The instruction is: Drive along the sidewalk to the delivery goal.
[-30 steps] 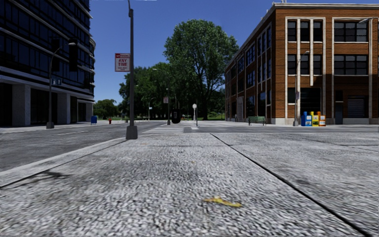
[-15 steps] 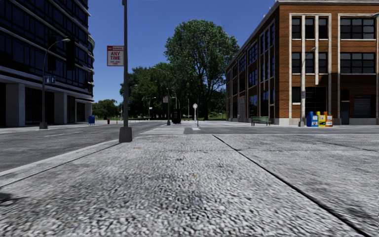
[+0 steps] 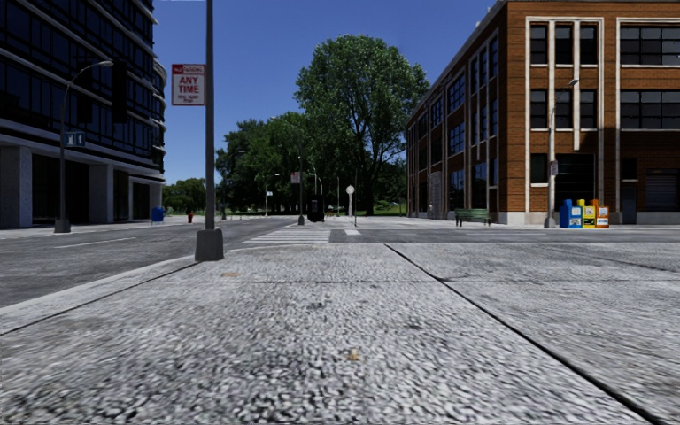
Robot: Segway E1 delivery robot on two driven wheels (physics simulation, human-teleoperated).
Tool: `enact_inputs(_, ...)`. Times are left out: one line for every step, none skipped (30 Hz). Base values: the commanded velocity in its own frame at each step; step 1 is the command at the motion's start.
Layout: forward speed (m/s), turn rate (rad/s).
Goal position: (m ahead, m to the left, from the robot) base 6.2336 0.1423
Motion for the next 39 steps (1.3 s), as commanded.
enact_inputs(1.55, 0.0)
enact_inputs(1.55, 0.0)
enact_inputs(1.55, 0.0)
enact_inputs(1.55, 0.0)
enact_inputs(1.55, 0.0)
enact_inputs(1.55, 0.0)
enact_inputs(1.55, 0.0)
enact_inputs(1.55, 0.0)
enact_inputs(1.55, 0.0)
enact_inputs(1.55, 0.0)
enact_inputs(1.55, 0.0)
enact_inputs(1.55, 0.0)
enact_inputs(1.55, 0.0)
enact_inputs(1.55, 0.0)
enact_inputs(1.55, 0.0)
enact_inputs(1.55, 0.0)
enact_inputs(1.55, 0.0)
enact_inputs(1.55, 0.0)
enact_inputs(1.55, 0.0)
enact_inputs(1.55, 0.0)
enact_inputs(1.55, 0.0)
enact_inputs(1.55, 0.0)
enact_inputs(1.55, 0.0)
enact_inputs(1.55, 0.0)
enact_inputs(1.55, 0.0)
enact_inputs(1.55, 0.0)
enact_inputs(1.55, 0.0)
enact_inputs(1.55, 0.0)
enact_inputs(1.55, 0.0)
enact_inputs(1.55, 0.0)
enact_inputs(1.55, 0.0)
enact_inputs(1.55, 0.0)
enact_inputs(1.55, 0.0)
enact_inputs(1.55, 0.0)
enact_inputs(1.55, 0.0)
enact_inputs(1.55, 0.0)
enact_inputs(1.55, 0.0)
enact_inputs(1.55, 0.0)
enact_inputs(1.55, 0.0)
